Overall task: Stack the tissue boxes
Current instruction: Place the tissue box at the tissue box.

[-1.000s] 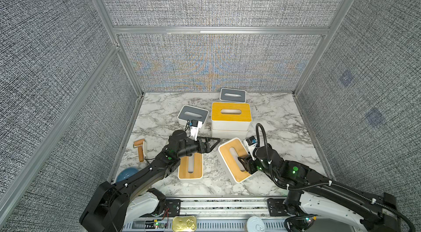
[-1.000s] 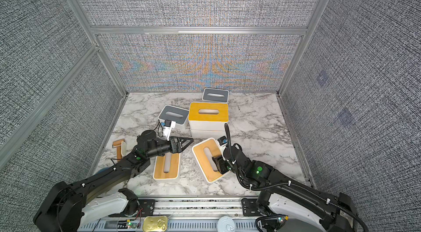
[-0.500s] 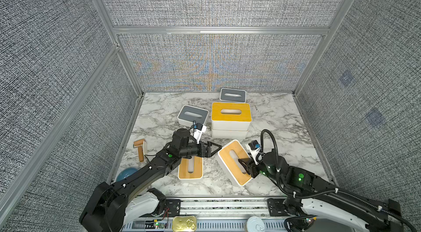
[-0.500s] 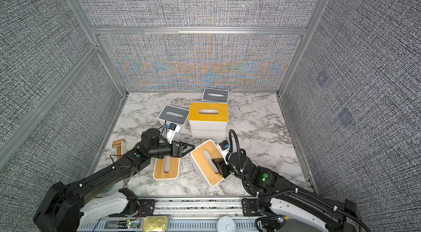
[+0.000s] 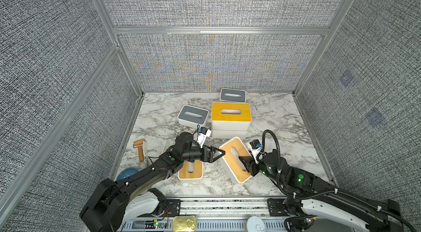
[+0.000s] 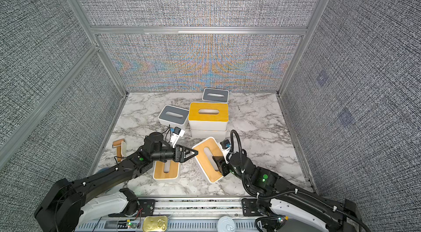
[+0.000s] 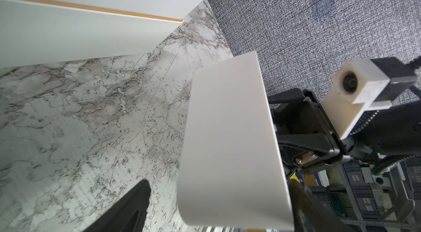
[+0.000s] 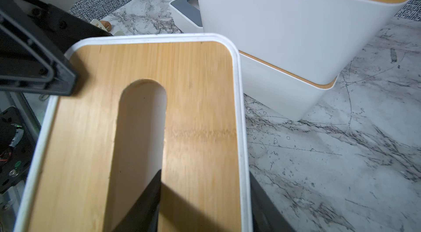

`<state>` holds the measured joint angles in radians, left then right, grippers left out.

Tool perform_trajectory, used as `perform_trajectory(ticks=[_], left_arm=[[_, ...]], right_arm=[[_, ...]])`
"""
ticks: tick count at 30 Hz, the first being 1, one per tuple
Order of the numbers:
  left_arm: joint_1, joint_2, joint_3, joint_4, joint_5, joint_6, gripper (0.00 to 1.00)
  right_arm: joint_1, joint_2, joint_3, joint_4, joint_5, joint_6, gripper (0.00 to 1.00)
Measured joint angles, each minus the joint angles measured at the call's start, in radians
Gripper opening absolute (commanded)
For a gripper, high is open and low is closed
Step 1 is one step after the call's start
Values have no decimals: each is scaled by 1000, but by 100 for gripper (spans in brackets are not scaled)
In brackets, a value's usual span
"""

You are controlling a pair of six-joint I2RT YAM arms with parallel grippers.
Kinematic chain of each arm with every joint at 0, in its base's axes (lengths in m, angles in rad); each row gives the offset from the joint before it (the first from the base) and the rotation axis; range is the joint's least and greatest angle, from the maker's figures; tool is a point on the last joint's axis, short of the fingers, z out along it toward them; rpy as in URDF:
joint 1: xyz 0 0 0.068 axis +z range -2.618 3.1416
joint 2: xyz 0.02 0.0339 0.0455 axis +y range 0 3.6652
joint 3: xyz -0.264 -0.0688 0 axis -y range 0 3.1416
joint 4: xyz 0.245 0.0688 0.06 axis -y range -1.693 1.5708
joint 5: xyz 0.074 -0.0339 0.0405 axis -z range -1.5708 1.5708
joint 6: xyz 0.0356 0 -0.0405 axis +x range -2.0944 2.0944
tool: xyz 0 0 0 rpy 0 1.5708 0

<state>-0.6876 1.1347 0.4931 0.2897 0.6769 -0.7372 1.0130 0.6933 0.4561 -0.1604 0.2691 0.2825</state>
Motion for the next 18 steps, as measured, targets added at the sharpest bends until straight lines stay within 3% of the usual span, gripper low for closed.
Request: perform_trajectory(ticks=[3, 18], left_arm=[[-4, 3, 0, 17, 4, -9, 78], [-23, 71, 10, 59, 13, -71, 60]], right_arm=[[5, 1, 0, 0, 12, -2, 28], [35, 34, 0, -18, 74, -40, 28]])
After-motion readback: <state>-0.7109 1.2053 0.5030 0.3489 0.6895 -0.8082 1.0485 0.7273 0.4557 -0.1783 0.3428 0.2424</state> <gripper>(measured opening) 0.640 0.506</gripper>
